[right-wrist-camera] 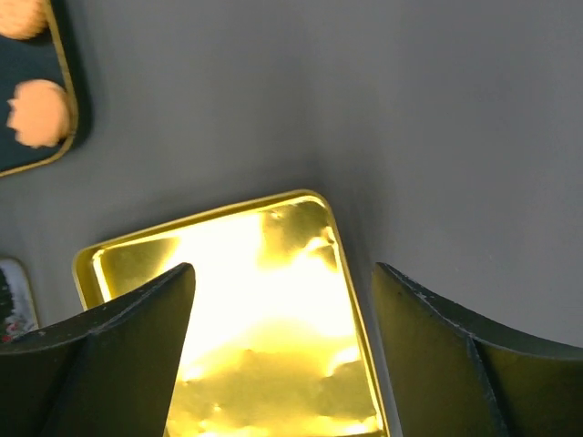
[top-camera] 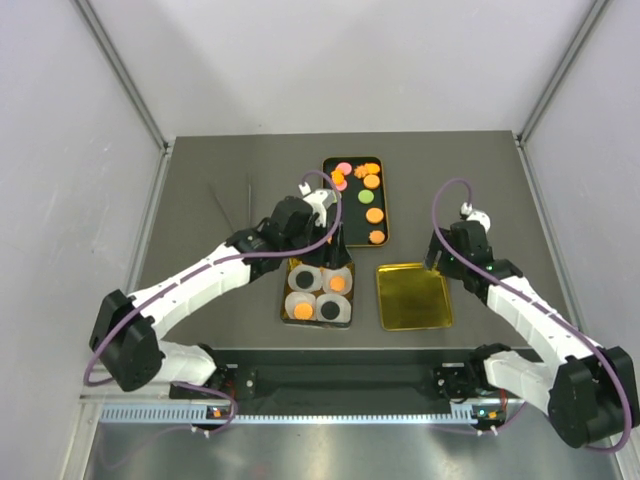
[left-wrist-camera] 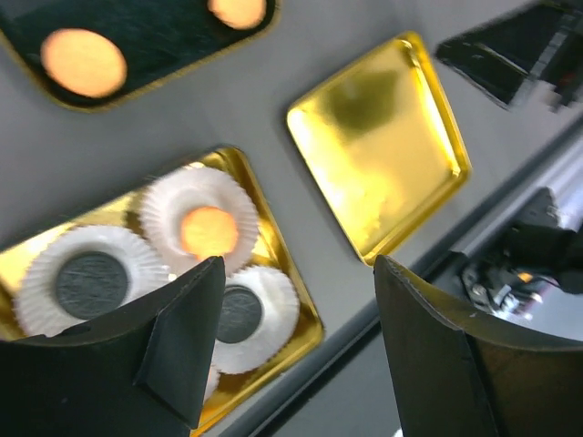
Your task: Pack the cookies
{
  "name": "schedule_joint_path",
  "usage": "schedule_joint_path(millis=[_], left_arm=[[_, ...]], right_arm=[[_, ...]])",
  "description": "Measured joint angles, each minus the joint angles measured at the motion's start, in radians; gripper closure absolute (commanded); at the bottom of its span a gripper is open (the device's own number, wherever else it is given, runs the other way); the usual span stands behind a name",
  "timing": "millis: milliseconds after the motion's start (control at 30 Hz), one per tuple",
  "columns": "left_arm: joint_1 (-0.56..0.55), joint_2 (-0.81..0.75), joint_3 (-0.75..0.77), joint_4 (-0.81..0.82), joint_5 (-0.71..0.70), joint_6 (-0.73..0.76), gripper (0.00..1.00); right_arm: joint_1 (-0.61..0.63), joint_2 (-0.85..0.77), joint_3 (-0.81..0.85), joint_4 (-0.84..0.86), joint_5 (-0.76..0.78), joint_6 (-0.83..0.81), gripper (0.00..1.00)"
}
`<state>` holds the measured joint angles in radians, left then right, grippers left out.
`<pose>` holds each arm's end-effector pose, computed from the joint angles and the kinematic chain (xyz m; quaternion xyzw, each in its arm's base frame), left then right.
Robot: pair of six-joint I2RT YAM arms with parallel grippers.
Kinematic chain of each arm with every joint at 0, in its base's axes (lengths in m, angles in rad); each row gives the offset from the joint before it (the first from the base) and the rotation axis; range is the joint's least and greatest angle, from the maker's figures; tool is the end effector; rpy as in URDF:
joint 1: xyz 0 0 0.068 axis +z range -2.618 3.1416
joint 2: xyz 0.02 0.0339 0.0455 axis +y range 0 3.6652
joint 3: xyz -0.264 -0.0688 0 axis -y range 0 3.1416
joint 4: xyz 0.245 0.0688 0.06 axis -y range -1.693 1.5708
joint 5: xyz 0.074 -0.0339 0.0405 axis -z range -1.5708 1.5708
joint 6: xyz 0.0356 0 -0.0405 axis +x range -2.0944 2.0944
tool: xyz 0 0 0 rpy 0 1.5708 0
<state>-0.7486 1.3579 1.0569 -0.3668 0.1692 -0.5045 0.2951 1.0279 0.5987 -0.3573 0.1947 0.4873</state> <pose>0.2169 -0.2097 0.2886 0.1458 0.8854 -0.3165 0.3076 0.2013 0.0540 0.2150 0.1252 0.9119 0.0620 0.3859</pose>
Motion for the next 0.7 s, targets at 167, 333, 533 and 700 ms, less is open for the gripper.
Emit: schedule_joint_path(millis=[167, 333, 533, 700], left_arm=[[-0.011, -0.057, -0.104, 0.087, 0.061, -0.041, 0.28], [-0.013, -0.098, -0.137, 0.108, 0.086, -0.063, 0.28], [-0.013, -0.148, -0.139, 0.117, 0.089, -0.069, 0.28], [-0.013, -0.171, -0.155, 0.136, 0.093, -0.074, 0.28]], right_arm=[[-0.032, 0.008, -0.021, -0.058, 0.011, 0.055, 0.36], [-0.051, 0.084, -0.021, -0.095, 0.006, 0.086, 0.51], [-0.056, 0.177, -0.021, -0.136, -0.007, 0.099, 0.55], [-0.057, 0.250, 0.009, -0.140, -0.013, 0.093, 0.81]])
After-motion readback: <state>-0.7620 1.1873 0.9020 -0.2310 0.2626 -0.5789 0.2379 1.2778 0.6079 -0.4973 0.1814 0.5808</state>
